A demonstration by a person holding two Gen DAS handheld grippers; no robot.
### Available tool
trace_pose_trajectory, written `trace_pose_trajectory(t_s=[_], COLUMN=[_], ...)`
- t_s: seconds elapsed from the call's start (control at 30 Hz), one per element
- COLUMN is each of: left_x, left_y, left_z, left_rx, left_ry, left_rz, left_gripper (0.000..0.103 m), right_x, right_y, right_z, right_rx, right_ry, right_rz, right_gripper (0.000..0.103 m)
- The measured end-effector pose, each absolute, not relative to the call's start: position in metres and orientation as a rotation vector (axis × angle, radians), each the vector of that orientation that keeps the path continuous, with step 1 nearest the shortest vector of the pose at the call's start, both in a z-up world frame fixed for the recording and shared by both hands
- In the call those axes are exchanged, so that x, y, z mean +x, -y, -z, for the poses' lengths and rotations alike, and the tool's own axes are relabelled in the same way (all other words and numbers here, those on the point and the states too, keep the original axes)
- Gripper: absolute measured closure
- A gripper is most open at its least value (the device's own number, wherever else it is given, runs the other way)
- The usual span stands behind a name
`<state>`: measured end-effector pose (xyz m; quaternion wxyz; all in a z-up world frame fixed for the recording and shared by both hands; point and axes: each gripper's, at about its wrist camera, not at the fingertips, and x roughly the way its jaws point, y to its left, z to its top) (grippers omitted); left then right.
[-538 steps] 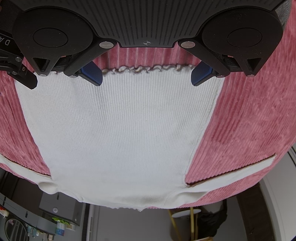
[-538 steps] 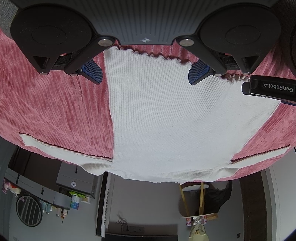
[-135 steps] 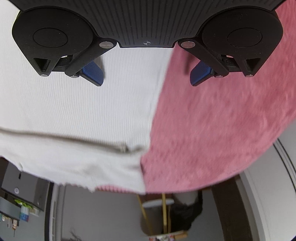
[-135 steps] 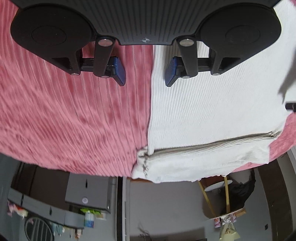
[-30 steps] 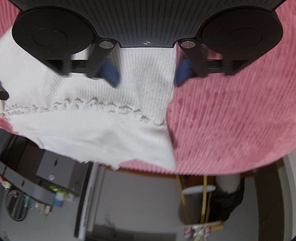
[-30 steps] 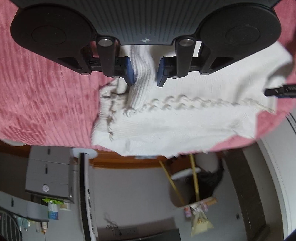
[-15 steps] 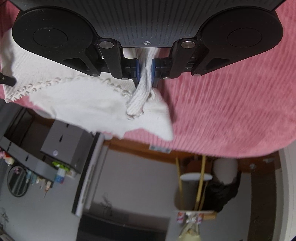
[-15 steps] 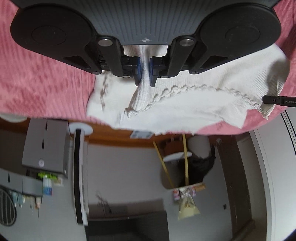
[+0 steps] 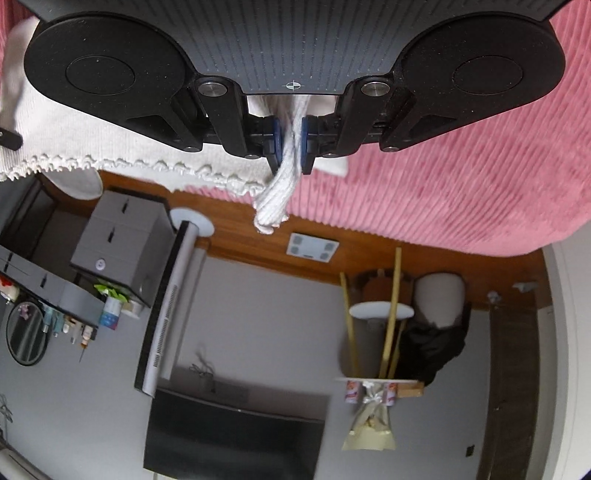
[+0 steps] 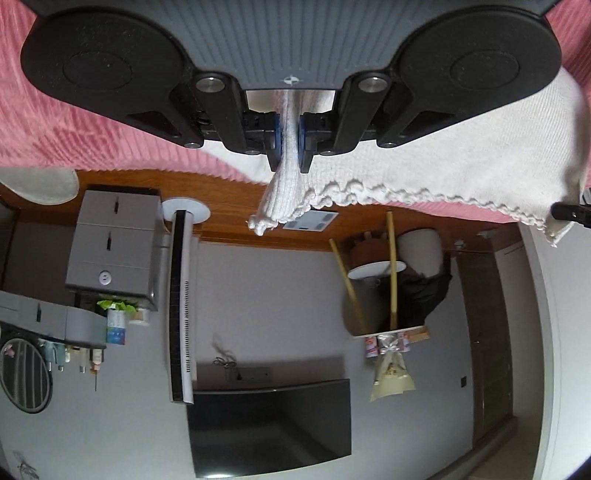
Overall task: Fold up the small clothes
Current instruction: 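Lift the hem with both grippers and fold it toward the collar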
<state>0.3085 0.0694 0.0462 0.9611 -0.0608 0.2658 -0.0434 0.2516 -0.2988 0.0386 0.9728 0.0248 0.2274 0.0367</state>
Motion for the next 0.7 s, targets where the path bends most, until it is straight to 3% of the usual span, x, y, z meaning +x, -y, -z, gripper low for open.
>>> trace_pose_trajectory(t_s=[0.4,0.7], left_x=[0.385,0.414], left_y=[-0.048,-0.043], left_z=[-0.016,0.035], left_rx=[-0.050,0.021], left_ry=[-0.562,-0.660], left_rz=[0.026,0.006], left_gripper=[0.091,0.091], right_x=[0.327,0.375], right_y=[0.290,0.285], right_z=[-0.008,0.032], right_rx=[-0.091,-0.151], right_ry=[-0.503,-0.666], right_rz=[0.034,0.042], right_gripper=[0.096,0.096])
